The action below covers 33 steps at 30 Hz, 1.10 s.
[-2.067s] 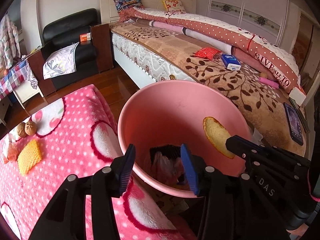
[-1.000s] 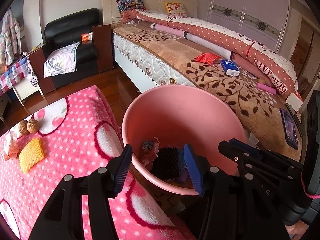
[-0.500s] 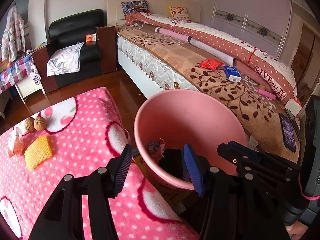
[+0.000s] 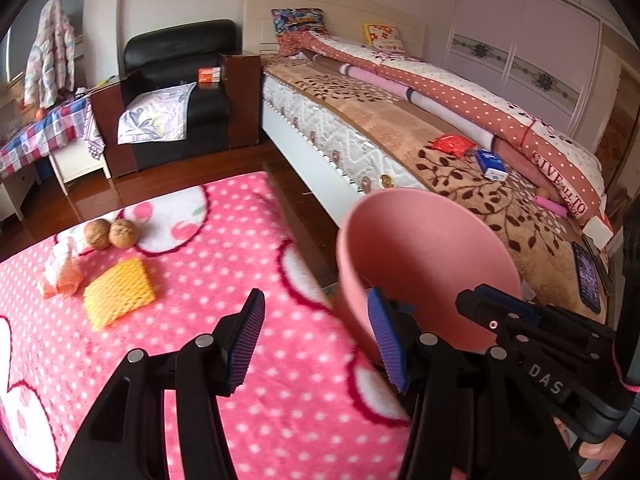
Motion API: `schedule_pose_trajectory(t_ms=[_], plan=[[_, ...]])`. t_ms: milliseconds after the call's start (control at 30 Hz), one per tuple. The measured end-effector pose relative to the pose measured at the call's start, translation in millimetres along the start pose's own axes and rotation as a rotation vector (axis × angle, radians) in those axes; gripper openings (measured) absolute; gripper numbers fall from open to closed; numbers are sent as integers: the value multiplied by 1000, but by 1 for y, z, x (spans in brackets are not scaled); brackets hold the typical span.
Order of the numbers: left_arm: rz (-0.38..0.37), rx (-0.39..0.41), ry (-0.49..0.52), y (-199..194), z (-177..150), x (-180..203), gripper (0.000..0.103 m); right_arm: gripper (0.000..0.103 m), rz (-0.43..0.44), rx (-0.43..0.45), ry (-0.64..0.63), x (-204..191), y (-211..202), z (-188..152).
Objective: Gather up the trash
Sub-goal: 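Move both open tools back over the table toward the orange bag and yellow mesh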
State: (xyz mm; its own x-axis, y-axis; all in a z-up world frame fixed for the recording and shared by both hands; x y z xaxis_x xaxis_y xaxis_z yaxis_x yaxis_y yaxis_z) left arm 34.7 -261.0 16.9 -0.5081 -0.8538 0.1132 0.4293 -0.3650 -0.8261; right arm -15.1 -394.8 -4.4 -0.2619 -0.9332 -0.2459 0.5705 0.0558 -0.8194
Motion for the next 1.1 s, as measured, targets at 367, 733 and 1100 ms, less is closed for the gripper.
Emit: schedule_pose_trajectory(t_ms=[367,733,1100], plan=[[84,0,-69,-8,-16,-72,53,20,46,-46,-80,-49,16,-3],[235,36,-165,-30,-12,-177,53,20,76,-93,-150,-85,33,-12],[265,47,-356,-29,-17,-262,53,20,69,-125,-187,-105,45,-18]])
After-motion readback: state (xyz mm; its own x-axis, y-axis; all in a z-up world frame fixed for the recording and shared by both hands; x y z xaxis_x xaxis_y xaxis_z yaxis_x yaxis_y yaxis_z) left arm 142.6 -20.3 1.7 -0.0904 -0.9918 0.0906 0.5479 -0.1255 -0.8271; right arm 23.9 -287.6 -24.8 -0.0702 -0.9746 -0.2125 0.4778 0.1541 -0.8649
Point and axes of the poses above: each gripper's, at about its wrist camera, not at the fingertips, and y roughly the way its jaws point, x to its right, z to its top, the point moved 5 cm from there along y, roughly the way its jaws point, and after that the axes turned 10 degrees about -x, right-handed, at the moved point
